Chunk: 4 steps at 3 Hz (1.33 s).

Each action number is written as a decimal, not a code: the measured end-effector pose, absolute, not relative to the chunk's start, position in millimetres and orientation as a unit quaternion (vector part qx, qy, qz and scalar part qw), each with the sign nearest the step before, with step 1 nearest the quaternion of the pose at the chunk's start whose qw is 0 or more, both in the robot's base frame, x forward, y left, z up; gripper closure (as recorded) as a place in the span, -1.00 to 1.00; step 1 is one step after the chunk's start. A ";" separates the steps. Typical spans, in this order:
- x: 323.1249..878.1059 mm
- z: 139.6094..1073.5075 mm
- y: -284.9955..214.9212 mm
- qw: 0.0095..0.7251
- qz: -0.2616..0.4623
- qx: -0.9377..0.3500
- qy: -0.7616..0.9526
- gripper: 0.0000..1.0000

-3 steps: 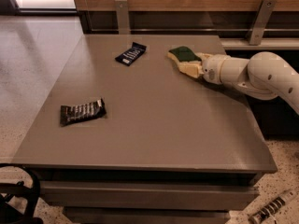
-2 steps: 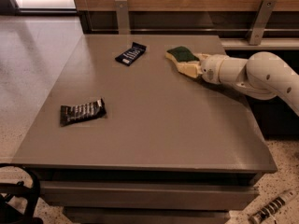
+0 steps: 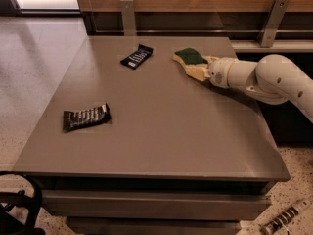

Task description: Move sponge near rxbar chocolate

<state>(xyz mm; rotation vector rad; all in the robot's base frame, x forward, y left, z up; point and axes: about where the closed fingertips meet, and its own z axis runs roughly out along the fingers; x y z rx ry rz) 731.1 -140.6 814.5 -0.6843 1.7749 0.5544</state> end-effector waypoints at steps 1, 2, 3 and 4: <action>722.0 826.9 -152.3 0.550 0.228 -0.289 0.750 1.00; 701.3 847.4 -167.0 0.557 0.215 -0.290 0.748 1.00; 666.1 868.9 -180.3 0.563 0.204 -0.297 0.743 1.00; 616.3 883.7 -181.0 0.552 0.197 -0.319 0.744 1.00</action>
Offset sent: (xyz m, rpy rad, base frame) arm -0.0702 -0.0632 0.0695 -0.0563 -0.0632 -0.0670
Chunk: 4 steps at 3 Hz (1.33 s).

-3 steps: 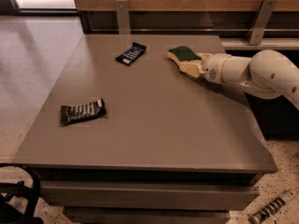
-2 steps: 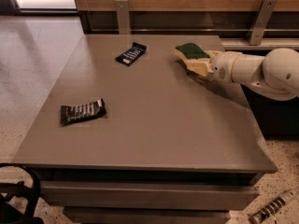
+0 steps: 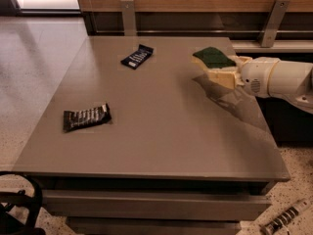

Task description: Move sponge near rxbar chocolate

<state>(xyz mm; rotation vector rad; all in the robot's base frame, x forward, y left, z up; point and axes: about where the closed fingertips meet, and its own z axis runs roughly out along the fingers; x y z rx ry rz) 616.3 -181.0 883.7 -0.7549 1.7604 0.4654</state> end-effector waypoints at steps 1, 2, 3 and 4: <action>579.1 896.4 -161.9 0.542 0.211 -0.360 0.729 1.00; 547.6 903.7 -130.7 0.535 0.243 -0.407 0.699 1.00; 524.3 903.0 -93.2 0.527 0.291 -0.444 0.664 1.00; 504.3 901.3 -66.9 0.513 0.336 -0.466 0.638 1.00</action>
Offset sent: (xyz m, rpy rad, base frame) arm -0.1099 0.0858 0.0291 -0.0204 -0.0627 0.3803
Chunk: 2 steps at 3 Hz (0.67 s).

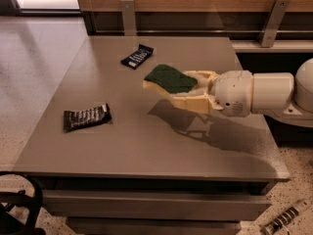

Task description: Move sponge near rxbar chocolate

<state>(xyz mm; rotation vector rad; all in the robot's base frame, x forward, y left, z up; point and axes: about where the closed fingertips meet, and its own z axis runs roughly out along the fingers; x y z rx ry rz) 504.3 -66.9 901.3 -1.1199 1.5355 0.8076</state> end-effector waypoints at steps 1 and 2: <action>483.3 892.9 -45.4 0.479 0.383 -0.488 0.621 1.00; 462.4 871.7 -39.6 0.422 0.412 -0.500 0.635 1.00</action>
Offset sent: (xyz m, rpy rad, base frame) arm -0.0654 0.0215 -0.0584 -0.0713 0.3171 0.2413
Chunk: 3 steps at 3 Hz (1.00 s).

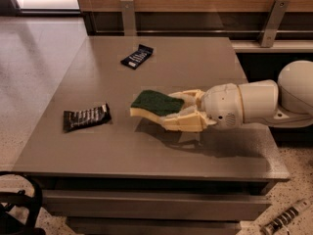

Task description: Move sponge near rxbar chocolate

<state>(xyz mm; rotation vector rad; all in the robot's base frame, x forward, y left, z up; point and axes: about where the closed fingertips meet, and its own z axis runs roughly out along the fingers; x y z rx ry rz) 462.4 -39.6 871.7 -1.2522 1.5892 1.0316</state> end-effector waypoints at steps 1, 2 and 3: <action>455.2 850.6 -33.0 0.382 0.432 -0.507 0.641 1.00; 459.0 834.0 -24.6 0.361 0.428 -0.512 0.651 1.00; 458.7 833.3 -22.3 0.359 0.428 -0.514 0.651 0.73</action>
Offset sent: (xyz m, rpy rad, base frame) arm 0.0042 0.0204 -0.0579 -0.1097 0.1260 0.0586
